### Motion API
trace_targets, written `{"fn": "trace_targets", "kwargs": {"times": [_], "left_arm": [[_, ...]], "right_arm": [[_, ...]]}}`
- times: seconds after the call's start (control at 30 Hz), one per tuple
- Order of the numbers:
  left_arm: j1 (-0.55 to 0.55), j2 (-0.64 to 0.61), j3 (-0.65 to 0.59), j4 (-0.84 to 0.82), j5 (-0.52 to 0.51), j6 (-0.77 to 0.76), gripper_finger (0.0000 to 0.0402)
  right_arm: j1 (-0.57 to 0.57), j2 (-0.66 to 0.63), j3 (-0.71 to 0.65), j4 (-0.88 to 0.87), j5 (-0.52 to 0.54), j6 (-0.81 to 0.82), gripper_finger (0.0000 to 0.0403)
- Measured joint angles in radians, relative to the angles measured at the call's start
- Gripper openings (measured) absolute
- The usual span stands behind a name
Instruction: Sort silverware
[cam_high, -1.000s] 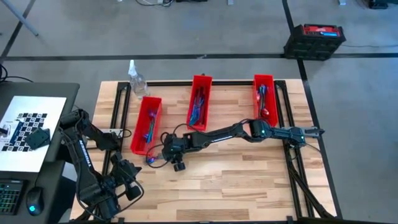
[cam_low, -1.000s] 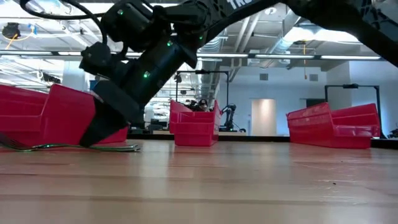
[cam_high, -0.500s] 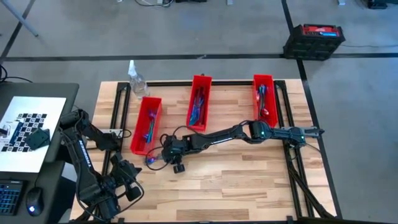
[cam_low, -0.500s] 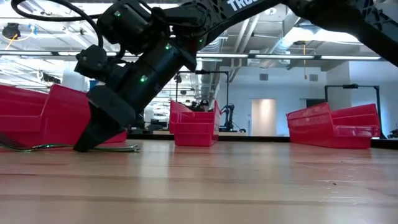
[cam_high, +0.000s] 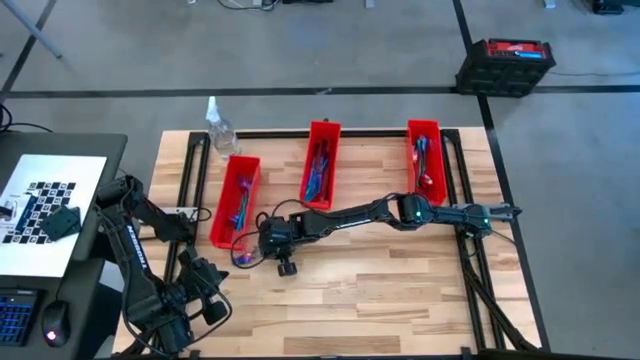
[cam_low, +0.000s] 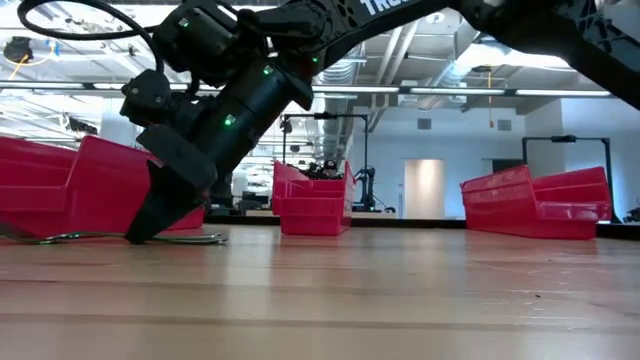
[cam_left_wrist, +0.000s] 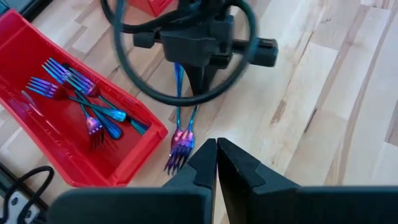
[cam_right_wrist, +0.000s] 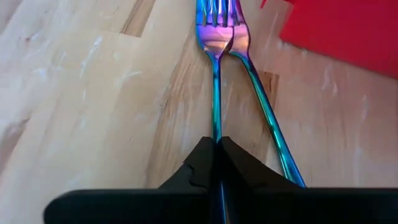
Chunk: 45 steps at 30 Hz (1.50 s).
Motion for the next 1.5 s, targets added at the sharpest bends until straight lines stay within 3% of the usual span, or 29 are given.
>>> {"fn": "trace_targets", "kwargs": {"times": [0.2,0.3,0.43,0.7,0.9,1.03,1.2,1.5], "left_arm": [[-0.002,0.000,0.000,0.010,0.001,0.006,0.0000],[-0.011,0.000,0.000,0.009,0.002,0.009,0.0000],[-0.021,0.000,0.000,0.005,0.002,0.007,0.0000],[-0.022,0.000,0.000,0.003,0.003,0.003,0.0000],[-0.070,0.000,0.000,-0.013,0.076,-0.063,0.0000],[-0.113,0.000,0.000,-0.041,0.079,-0.155,0.0000],[-0.137,0.000,0.000,-0.070,0.080,-0.221,0.0000],[-0.137,0.000,0.000,-0.078,0.076,-0.232,0.0000]], "right_arm": [[0.005,0.012,0.169,-0.254,-0.098,0.014,0.0002],[0.000,-0.042,0.142,-0.335,-0.169,0.027,0.0001],[-0.014,-0.122,0.145,-0.455,-0.180,0.012,0.0000],[-0.067,-0.220,0.147,-0.346,-0.185,0.090,0.0000],[-0.148,-0.237,0.148,-0.250,-0.181,0.147,0.0000],[-0.189,-0.235,0.148,-0.076,-0.204,0.239,0.0000],[-0.211,-0.232,0.148,0.293,-0.200,0.423,0.0000],[-0.196,-0.078,0.149,0.882,0.007,0.837,0.0000]]}}
